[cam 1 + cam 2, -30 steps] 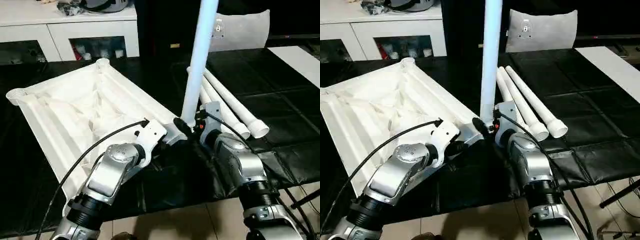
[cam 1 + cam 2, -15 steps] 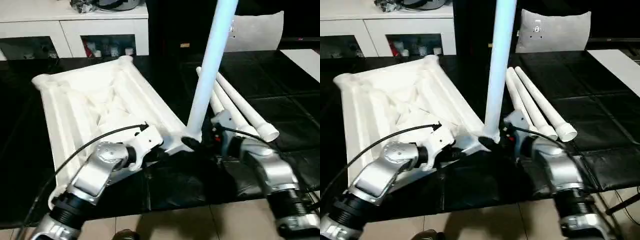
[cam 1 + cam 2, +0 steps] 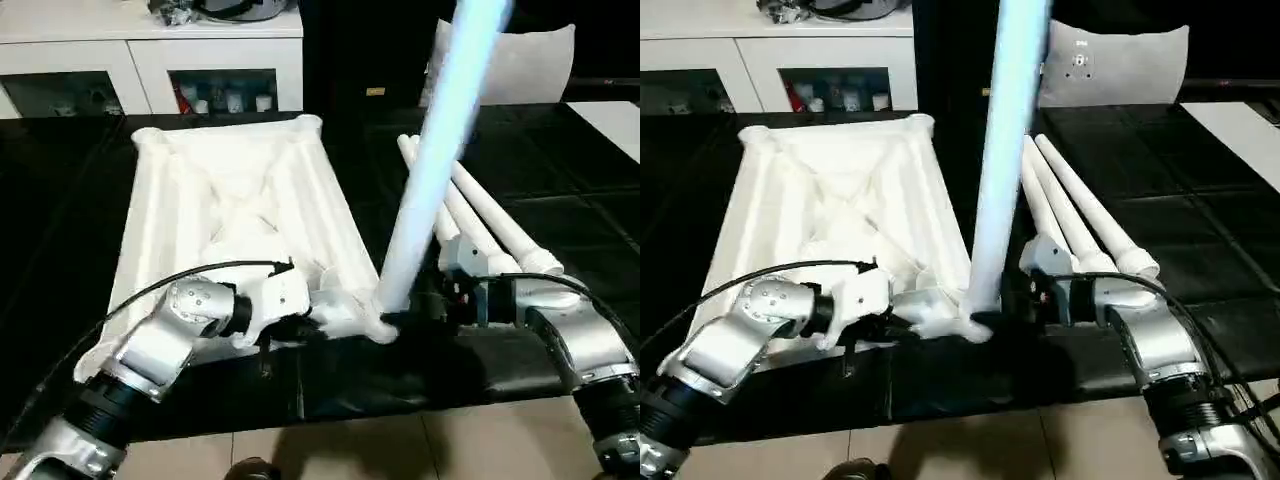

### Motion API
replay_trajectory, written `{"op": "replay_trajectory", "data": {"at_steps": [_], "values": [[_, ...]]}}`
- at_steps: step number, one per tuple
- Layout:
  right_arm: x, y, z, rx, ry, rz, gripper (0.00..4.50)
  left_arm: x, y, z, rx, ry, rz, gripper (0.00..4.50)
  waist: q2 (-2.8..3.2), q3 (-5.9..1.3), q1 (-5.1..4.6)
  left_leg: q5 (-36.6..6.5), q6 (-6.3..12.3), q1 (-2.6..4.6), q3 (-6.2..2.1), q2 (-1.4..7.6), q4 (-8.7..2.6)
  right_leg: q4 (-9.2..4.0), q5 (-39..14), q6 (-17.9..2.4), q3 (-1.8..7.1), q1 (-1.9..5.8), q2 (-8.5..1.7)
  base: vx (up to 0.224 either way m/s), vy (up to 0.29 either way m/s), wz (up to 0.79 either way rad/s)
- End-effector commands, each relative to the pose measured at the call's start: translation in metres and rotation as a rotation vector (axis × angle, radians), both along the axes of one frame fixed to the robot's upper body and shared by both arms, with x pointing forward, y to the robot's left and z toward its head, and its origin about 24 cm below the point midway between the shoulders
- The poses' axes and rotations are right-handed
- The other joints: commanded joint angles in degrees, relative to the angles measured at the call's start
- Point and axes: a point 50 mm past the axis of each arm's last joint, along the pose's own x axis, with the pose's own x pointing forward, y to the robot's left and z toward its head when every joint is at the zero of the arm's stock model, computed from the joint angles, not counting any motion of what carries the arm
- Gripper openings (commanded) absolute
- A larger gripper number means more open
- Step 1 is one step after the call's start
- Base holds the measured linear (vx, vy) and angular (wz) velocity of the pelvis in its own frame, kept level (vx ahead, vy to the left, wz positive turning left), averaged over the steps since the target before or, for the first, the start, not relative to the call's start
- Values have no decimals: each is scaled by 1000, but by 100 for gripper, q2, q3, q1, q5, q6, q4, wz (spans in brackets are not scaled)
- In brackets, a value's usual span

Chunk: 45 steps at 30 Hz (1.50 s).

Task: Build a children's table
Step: Rotate leg to tighten

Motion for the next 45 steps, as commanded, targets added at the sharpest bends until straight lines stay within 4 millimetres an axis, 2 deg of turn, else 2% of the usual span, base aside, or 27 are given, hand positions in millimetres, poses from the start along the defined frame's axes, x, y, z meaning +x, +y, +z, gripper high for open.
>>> {"op": "replay_trajectory", "data": {"at_steps": [1, 3, 8, 9, 13, 14, 19, 23, 24, 25, 26, 27, 28, 29, 30, 32, 33, 34, 37, 39, 42, 43, 44, 45], "values": [[2, -2, 1, -32, -2, 10, 408, -5, -10, 3, 11, 7, -131, 0, -30, -352, -17, -852, 478, 169, -92, 323, -352, -370, 201, -1521, 230, 182, -330, 0, 0, 0], [1, 0, 0, -24, 14, 28, 375, -4, -9, 3, 19, 3, -138, 0, -43, -351, -17, -900, 449, 175, -88, 327, -360, -374, 148, -1544, 230, 181, -330, 0, 0, 0], [0, 1, -1, -18, 27, 44, 351, -4, -7, 2, 22, 3, -142, 0, -41, -352, -17, -1004, 377, 179, -93, 331, -371, -379, 13, -1526, 233, 183, -343, 0, 0, 0], [-1, 1, -1, -15, 38, 51, 332, -4, -7, 2, 23, 5, -146, 0, -35, -357, -14, -943, 390, 172, -93, 325, -363, -370, 81, -1530, 235, 187, -344, 0, 0, 0], [-2, 2, -3, -7, 52, 60, 303, -4, -6, 2, 21, 9, -150, 0, -40, -366, -11, -812, 459, 165, -90, 320, -346, -353, 268, -1553, 230, 192, -338, 0, 0, 0], [-3, 3, -3, -5, 54, 62, 282, -4, -6, 2, 21, 10, -150, 0, -39, -365, -10, -813, 470, 167, -90, 322, -346, -354, 258, -1557, 228, 187, -337, 0, 0, 0], [-5, 6, -5, 13, 68, 66, 265, -4, -6, 2, 11, 16, -142, 0, -53, -362, -9, -851, 457, 173, -87, 324, -349, -359, 152, -1570, 228, 186, -338, 0, 0, 0], [-7, 21, -8, 80, 92, 20, 260, -2, -9, 3, -34, 25, -64, 0, -49, -355, -31, -922, 411, 171, -84, 328, -368, -363, 28, -1561, 231, 175, -338, 0, 0, 0], [-1, 32, -12, 100, 100, -66, 259, 1, -14, 4, -76, 29, 22, 0, -46, -344, -30, -989, 368, 178, -92, 325, -377, -384, -104, -1545, 230, 174, -340, 0, 0, 0], [2, 39, -14, 112, 107, -117, 259, 2, -17, 5, -97, 28, 68, 0, -33, -325, -71, -1068, 282, 187, -93, 337, -408, -378, -205, -1558, 236, 146, -331, 0, 0, 0], [5, 45, -16, 122, 114, -166, 259, 4, -20, 6, -118, 27, 112, 0, -22, -301, -92, -1192, 220, 169, -98, 321, -425, -403, -402, -1544, 236, 147, -334, 0, 0, 0], [6, 48, -17, 127, 119, -191, 258, 5, -22, 6, -127, 25, 133, 0, -48, -308, -123, -1408, 59, 183, -109, 308, -434, -421, -746, -1471, 241, 151, -345, 0, 0, 0], [6, 48, -17, 127, 119, -191, 257, 5, -22, 6, -127, 25, 133, 0, -55, -300, -145, -1496, 16, 183, -112, 299, -441, -445, -910, -1427, 246, 156, -354, 0, 0, 0], [10, 58, -18, 160, 130, -240, 257, 7, -27, 7, -153, 31, 204, 0, -35, -282, -174, -1661, -59, 179, -123, 300, -455, -468, -1185, -1328, 257, 155, -358, 0, 0, 0], [14, 67, -19, 188, 142, -289, 257, 10, -33, 8, -176, 43, 280, 0, -29, -266, -198, -1847, -133, 213, -121, 300, -463, -501, -1431, -1274, 269, 120, -357, 0, 0, 0], [22, 83, -21, 213, 158, -403, 257, 16, -44, 11, -220, 51, 409, 0, -59, -274, -239, -1826, -195, 204, -124, 297, -465, -507, -1486, -1248, 280, 122, -364, 0, 0, 0], [25, 88, -22, 211, 160, -455, 257, 18, -48, 12, -238, 49, 452, 0, -53, -272, -263, -1768, -217, 195, -129, 287, -465, -515, -1501, -1233, 278, 118, -363, 0, 0, 0], [26, 88, -22, 210, 161, -461, 257, 19, -49, 12, -240, 48, 456, 0, -55, -274, -276, -1753, -222, 194, -126, 283, -460, -516, -1495, -1216, 276, 116, -355, 0, 0, 0], [32, 95, -25, 202, 174, -563, 257, 23, -59, 14, -275, 34, 525, 0, -70, -304, -284, -1439, -90, 175, -118, 278, -441, -509, -1046, -1178, 276, 141, -336, 0, 0, 0], [37, 98, -26, 224, 168, -636, 312, 29, -68, 17, -282, -20, 560, 0, -88, -327, -282, -1099, 60, 155, -100, 269, -416, -468, -519, -1221, 275, 163, -324, 0, 0, 0], [39, 98, -26, 257, 167, -665, 348, 32, -72, 20, -270, -62, 562, 0, -56, -351, -244, -833, 189, 158, -95, 270, -395, -440, -96, -1251, 260, 175, -321, 0, 0, 0], [38, 97, -26, 262, 163, -672, 348, 32, -71, 20, -260, -81, 550, 0, -55, -359, -243, -762, 214, 154, -99, 276, -386, -421, 39, -1272, 258, 183, -320, 0, 0, 0], [38, 96, -25, 259, 149, -675, 368, 33, -71, 21, -254, -87, 551, 0, -23, -357, -234, -712, 256, 154, -103, 279, -391, -423, 176, -1279, 246, 181, -309, 0, 0, 0], [38, 93, -24, 252, 126, -684, 368, 33, -69, 20, -246, -95, 549, 0, -5, -367, -226, -692, 268, 157, -104, 282, -381, -408, 297, -1298, 243, 184, -310, 0, 0, 0]]}}
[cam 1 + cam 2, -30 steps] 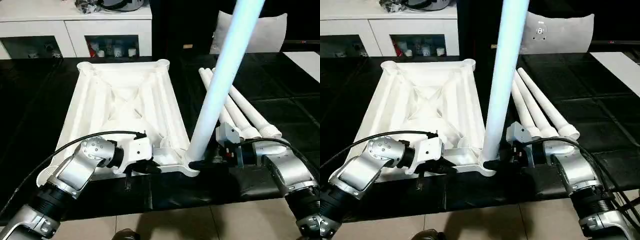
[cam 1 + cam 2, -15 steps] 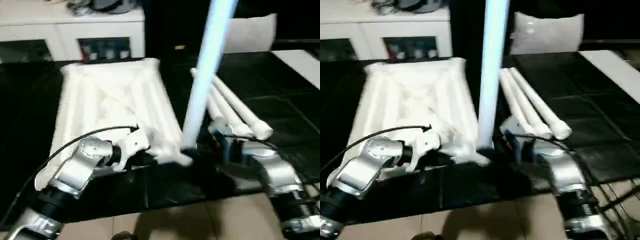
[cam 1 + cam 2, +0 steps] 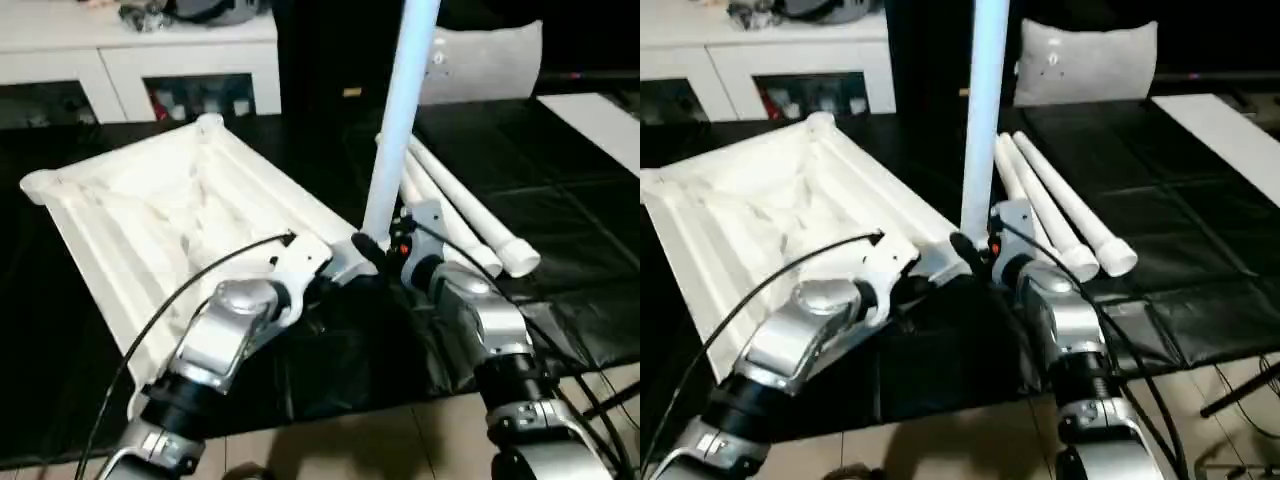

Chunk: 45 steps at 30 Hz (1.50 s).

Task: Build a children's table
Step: Rotate leg to tighten, then rotate table base

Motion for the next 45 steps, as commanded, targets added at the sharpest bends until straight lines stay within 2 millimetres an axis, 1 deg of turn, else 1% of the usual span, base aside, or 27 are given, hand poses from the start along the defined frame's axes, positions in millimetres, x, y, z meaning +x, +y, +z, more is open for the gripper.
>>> {"op": "replay_trajectory", "data": {"at_steps": [1, 4, 5, 8, 10, 12, 15, 16, 17, 18, 20, 21, 25, 28, 30, 32, 33, 34, 35, 36, 37, 38, 39, 40, 42, 44, 45], "values": [[-10, 26, -9, 15, 24, 109, 381, 6, -19, 27, -56, -146, -82, 0, -8, -368, 22, -678, 287, 133, -110, 286, -353, -407, 362, -1292, 231, 194, -309, 0, 0, 0], [-12, 17, -6, 17, -4, 79, 414, 9, -14, 25, -22, -171, -72, 0, 3, -362, 58, -685, 304, 124, -109, 285, -356, -401, 413, -1289, 227, 192, -314, 0, 0, 0], [-12, 13, -5, 11, -18, 65, 419, 11, -13, 25, -10, -179, -68, 0, -18, -352, 75, -769, 287, 133, -100, 285, -360, -424, 292, -1255, 236, 187, -314, 0, 0, 0], [-15, 3, -3, 12, -45, 26, 439, 19, -8, 24, 2, -187, -10, 0, -21, -346, 109, -877, 214, 152, -95, 295, -374, -441, 94, -1207, 243, 173, -325, 0, 0, 0], [-20, -9, 0, 26, -65, -21, 447, 28, -4, 25, -15, -188, 38, 0, -43, -331, 112, -949, 187, 139, -96, 285, -386, -463, -37, -1130, 250, 179, -312, 0, 0, 0], [-25, -15, 2, 34, -81, -39, 450, 33, -4, 28, -37, -202, 41, 43, -48, -334, 92, -973, 170, 112, -121, 277, -409, -469, -72, -1034, 239, 199, -316, 0, 0, 0], [-29, -18, 3, 29, -88, -52, 450, 36, -5, 30, -42, -231, 37, 56, -33, -378, 100, -787, 221, 123, -118, 293, -367, -433, 285, -1133, 241, 190, -329, 0, 0, 0], [-32, -18, 4, 35, -93, -72, 450, 39, -5, 31, -52, -255, 42, 84, -2, -373, 106, -739, 245, 118, -124, 288, -361, -422, 376, -1150, 242, 181, -324, 0, 0, 0], [-33, -18, 5, 37, -98, -81, 450, 40, -5, 31, -56, -260, 52, 84, -23, -366, 101, -723, 277, 110, -117, 285, -360, -415, 504, -1170, 239, 184, -318, 0, 0, 0], [-35, -18, 6, 43, -104, -96, 450, 43, -5, 32, -60, -277, 69, 90, -7, -360, 102, -749, 302, 111, -117, 278, -361, -420, 503, -1181, 240, 178, -321, 0, 0, 0], [-36, -18, 8, 41, -114, -109, 450, 44, -5, 34, -76, -289, 86, 101, -27, -360, 105, -806, 296, 117, -116, 284, -367, -423, 427, -1175, 239, 187, -331, 0, 0, 0], [-38, -19, 9, 44, -116, -118, 450, 46, -5, 37, -102, -315, 101, 112, -64, -358, 100, -808, 302, 114, -107, 282, -366, -430, 394, -1180, 241, 188, -328, 0, 0, 0], [-42, -17, 10, 43, -124, -111, 450, 46, -3, 42, -132, -335, 121, 140, -51, -347, 110, -867, 290, 110, -111, 291, -376, -439, 202, -1173, 240, 185, -339, 0, 0, 0], [-47, -13, 12, 24, -126, -58, 450, 41, 19, 45, -83, -353, 170, 158, -50, -337, 108, -897, 276, 99, -128, 311, -397, -431, 122, -1136, 236, 194, -341, 0, 0, 0], [-49, -11, 11, -2, -116, -29, 450, 38, 35, 45, -24, -354, 195, 158, -19, -338, 78, -903, 271, 118, -111, 295, -386, -435, 123, -1102, 240, 157, -304, 0, 0, 0], [-51, -10, 10, -21, -113, -4, 450, 36, 49, 48, 9, -359, 224, 158, -2, -331, 81, -943, 199, 119, -119, 305, -399, -430, 50, -1096, 240, 157, -306, 0, 0, 0], [-54, -7, 6, -23, -82, 24, 450, 32, 68, 52, 46, -347, 253, 158, 0, -328, 78, -1029, 141, 136, -112, 300, -406, -441, -50, -1083, 242, 140, -294, 0, 0, 0], [-54, -7, 6, -23, -82, 24, 450, 32, 68, 52, 46, -347, 253, 158, 8, -332, 82, -1038, 113, 141, -129, 311, -416, -425, -54, -1092, 239, 151, -300, 0, 0, 0], [-56, -5, 5, -30, -69, 49, 450, 29, 78, 54, 70, -342, 257, 131, -2, -316, 72, -1112, 78, 134, -117, 304, -427, -444, -131, -1081, 244, 127, -285, 0, 0, 0], [-58, -2, 2, -47, -53, 83, 450, 26, 90, 55, 108, -334, 260, 123, 15, -323, 88, -1151, 39, 152, -127, 305, -429, -436, -181, -1075, 241, 128, -287, 0, 0, 0], [-59, 0, 1, -60, -46, 104, 450, 25, 99, 55, 140, -329, 278, 123, -4, -315, 85, -1168, 28, 141, -126, 306, -437, -438, -203, -1062, 243, 128, -287, 0, 0, 0], [-61, 4, -2, -86, -32, 144, 450, 22, 117, 55, 204, -319, 315, 123, 17, -316, 88, -1225, -14, 149, -133, 302, -440, -431, -254, -1035, 241, 117, -279, 0, 0, 0], [-63, 10, -7, -118, -13, 195, 450, 21, 147, 55, 309, -316, 410, 119, 14, -301, 73, -1289, -47, 144, -122, 286, -448, -443, -340, -976, 245, 103, -266, 0, 0, 0], [-63, 10, -7, -120, -10, 199, 450, 21, 149, 56, 316, -316, 418, 104, 12, -296, 60, -1314, -68, 131, -132, 274, -453, -449, -386, -932, 247, 114, -267, 0, 0, 0], [-64, 13, -9, -134, 15, 222, 450, 19, 171, 59, 386, -319, 504, 83, 15, -299, 61, -1394, -155, 163, -134, 285, -462, -452, -434, -912, 258, 95, -273, 0, 0, 0], [-64, 13, -9, -140, 21, 223, 450, 18, 179, 61, 425, -323, 537, 82, 38, -303, 90, -1440, -196, 187, -133, 296, -462, -447, -407, -937, 265, 66, -278, 0, 0, 0], [-62, 15, -10, -154, 32, 223, 450, 16, 192, 64, 492, -321, 580, 72, 55, -306, 109, -1454, -225, 184, -139, 297, -466, -436, -362, -948, 264, 66, -282, 0, 0, 0]]}}
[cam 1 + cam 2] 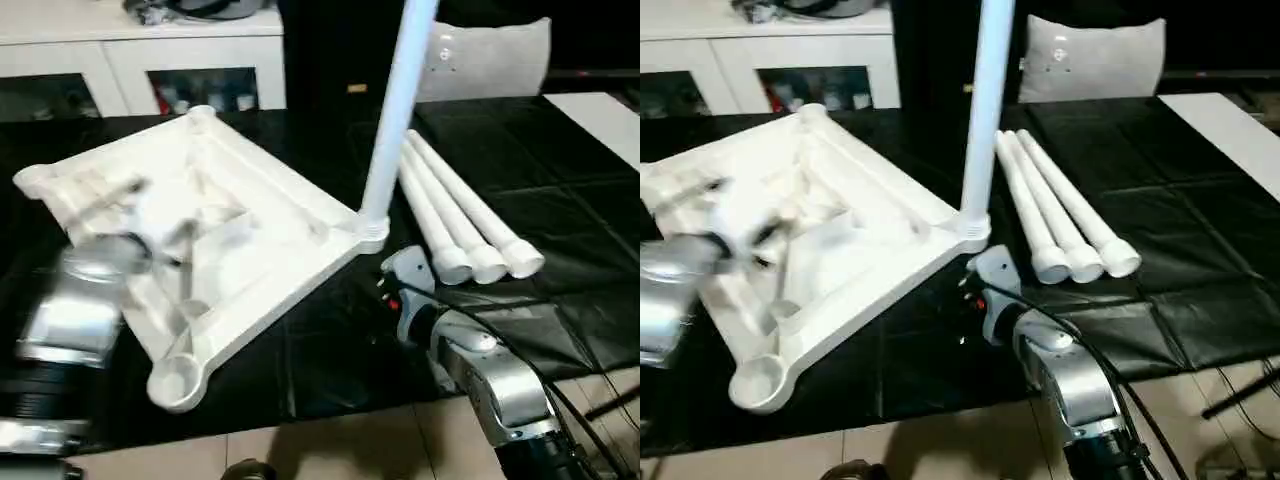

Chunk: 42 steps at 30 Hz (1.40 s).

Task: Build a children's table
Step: Rotate table base

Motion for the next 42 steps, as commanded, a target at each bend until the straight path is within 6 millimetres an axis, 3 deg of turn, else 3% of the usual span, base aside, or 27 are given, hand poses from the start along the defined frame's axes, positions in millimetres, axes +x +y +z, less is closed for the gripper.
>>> {"op": "replay_trajectory", "data": {"at_steps": [1, 6, 8, 10, 12, 18, 21, 28, 35, 42], "values": [[4, 1, 1, -29, 9, 5, 450, -4, 15, 0, 79, 28, 72, 56, 65, -324, -22, -1475, -231, 223, -143, 294, -469, -422, -370, -991, 255, 105, -280, 0, 0, 0], [13, 8, -1, -55, 20, 8, 450, -11, 25, -10, 161, 119, 92, 12, 98, -330, -58, -1634, -354, 219, -149, 273, -474, -418, -355, -1025, 260, 103, -293, 0, 0, 0], [17, 12, -1, -61, 18, 14, 450, -16, 25, -17, 178, 172, 94, 12, 97, -337, -49, -1542, -350, 210, -148, 275, -468, -399, -216, -1064, 260, 110, -297, 0, 0, 0], [20, 15, -1, -63, 18, 16, 450, -17, 26, -20, 195, 193, 99, 12, 138, -349, -58, -1496, -370, 206, -156, 273, -466, -378, -33, -1091, 248, 119, -289, 0, 0, 0], [24, 18, -2, -71, 28, 26, 450, -22, 25, -22, 205, 244, 80, 12, 124, -349, -58, -1491, -375, 219, -149, 269, -460, -372, 93, -1145, 246, 117, -281, 0, 0, 0], [30, 23, -7, -86, 52, 33, 450, -33, 15, -33, 174, 381, -41, 12, 143, -342, -61, -1572, -388, 217, -150, 268, -467, -367, 1, -1233, 246, 119, -289, 0, 0, 0], [36, 27, -11, -88, 67, 36, 450, -46, -2, -39, 88, 497, -228, 12, 140, -340, -51, -1702, -428, 235, -146, 275, -471, -368, -131, -1282, 245, 103, -305, 0, 0, 0], [40, 32, -15, -89, 67, 68, 450, -65, -22, -39, -27, 623, -448, 12, 125, -325, -75, -1716, -431, 228, -136, 266, -488, -368, -206, -1264, 250, 115, -291, 0, 0, 0], [47, 36, -13, -83, 50, 79, 450, -85, -48, -35, -161, 707, -694, 12, 122, -302, -103, -1953, -492, 243, -125, 274, -508, -396, -649, -1228, 269, 86, -291, 0, 0, 0], [50, 37, -12, -85, 38, 93, 450, -86, -86, -33, -301, 677, -854, 12, 111, -328, -161, -1548, -404, 217, -105, 250, -466, -360, -155, -1306, 263, 134, -272, 0, 0, 0]]}}
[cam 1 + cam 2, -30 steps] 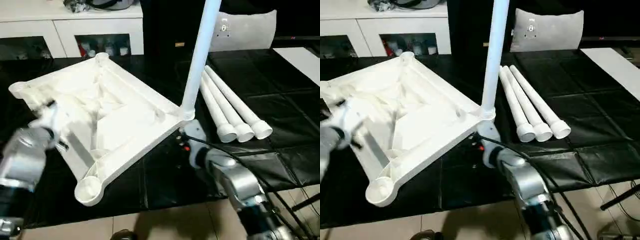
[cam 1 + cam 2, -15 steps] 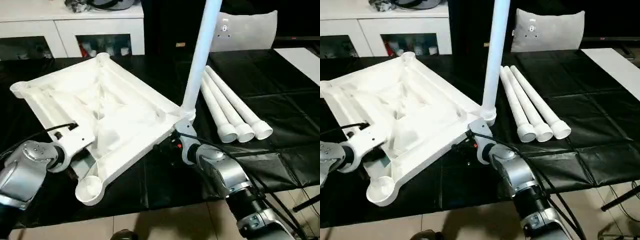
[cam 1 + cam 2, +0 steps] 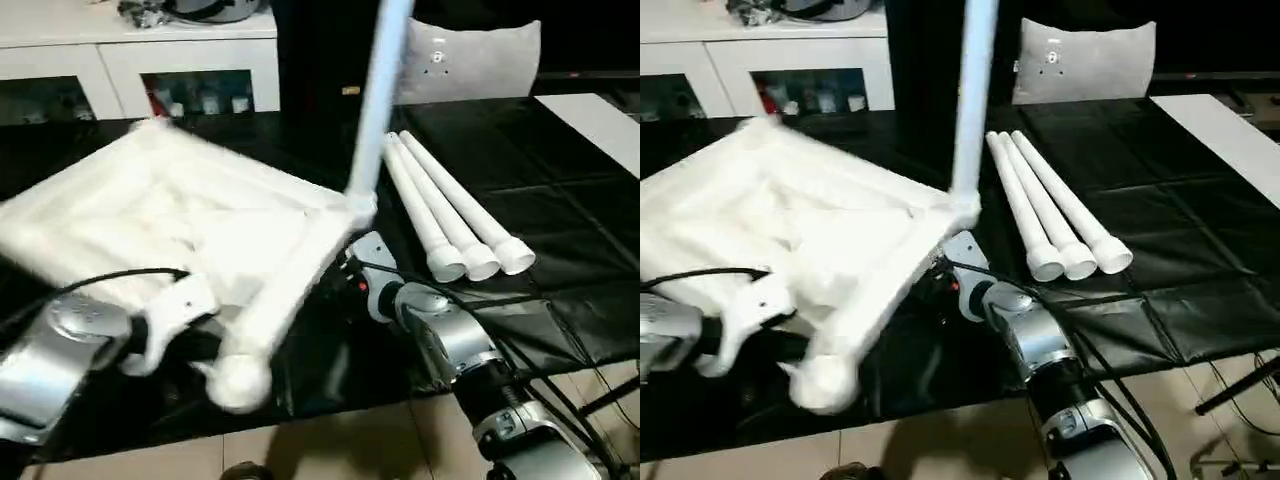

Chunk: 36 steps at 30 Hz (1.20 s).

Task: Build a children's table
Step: Rotate table base

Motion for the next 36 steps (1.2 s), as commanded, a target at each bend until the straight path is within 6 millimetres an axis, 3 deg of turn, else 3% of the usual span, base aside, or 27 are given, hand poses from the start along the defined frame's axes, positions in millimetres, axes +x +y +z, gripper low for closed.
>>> {"op": "replay_trajectory", "data": {"at_steps": [1, 10, 13, 16, 22, 26, 28, 33, 36], "values": [[3, 13, 7, 24, -21, 45, 450, -3, -27, 6, -106, 6, -126, 12, 106, -330, -9, -1531, -375, 198, -103, 252, -462, -369, -142, -1312, 251, 145, -278, 0, 0, 0], [10, 0, 15, 3, -80, -4, 450, 27, -61, -6, -162, -140, -69, 12, 94, -369, -77, -1108, -168, 173, -98, 239, -390, -353, 386, -1414, 236, 222, -269, 0, 0, 0], [14, -6, 21, 17, -107, -47, 450, 44, -61, -12, -107, -220, 44, 12, 124, -367, -71, -1154, -145, 176, -105, 243, -389, -361, 338, -1398, 231, 221, -265, 0, 0, 0], [23, -17, 35, 45, -154, -118, 450, 69, -56, -18, -54, -331, 227, 12, 105, -375, -65, -1196, -128, 170, -112, 248, -383, -363, 338, -1371, 230, 243, -275, 0, 0, 0], [37, -32, 55, 51, -225, -250, 450, 82, -51, -18, -45, -412, 335, 12, 80, -389, -60, -1100, -68, 180, -103, 252, -360, -374, 290, -1389, 230, 228, -277, 0, 0, 0], [56, -51, 72, -9, -240, -434, 450, 85, -61, -4, -193, -464, 342, 12, 83, -397, -13, -909, -83, 184, -95, 250, -341, -353, 433, -1426, 219, 220, -273, 0, 0, 0], [62, -58, 75, -41, -195, -487, 450, 82, -64, 0, -249, -451, 316, 37, 84, -403, -13, -854, -72, 180, -87, 236, -331, -341, 473, -1471, 215, 223, -269, 0, 0, 0], [75, -68, 77, -94, -82, -520, 450, 72, -60, 4, -232, -470, 236, 67, 102, -395, -8, -942, -83, 169, -83, 244, -324, -325, 442, -1496, 208, 223, -280, 0, 0, 0], [79, -76, 75, -116, -46, -565, 450, 65, -58, 8, -249, -461, 200, 92, 81, -397, 6, -888, -82, 164, -81, 245, -328, -324, 487, -1512, 200, 228, -283, 0, 0, 0]]}}
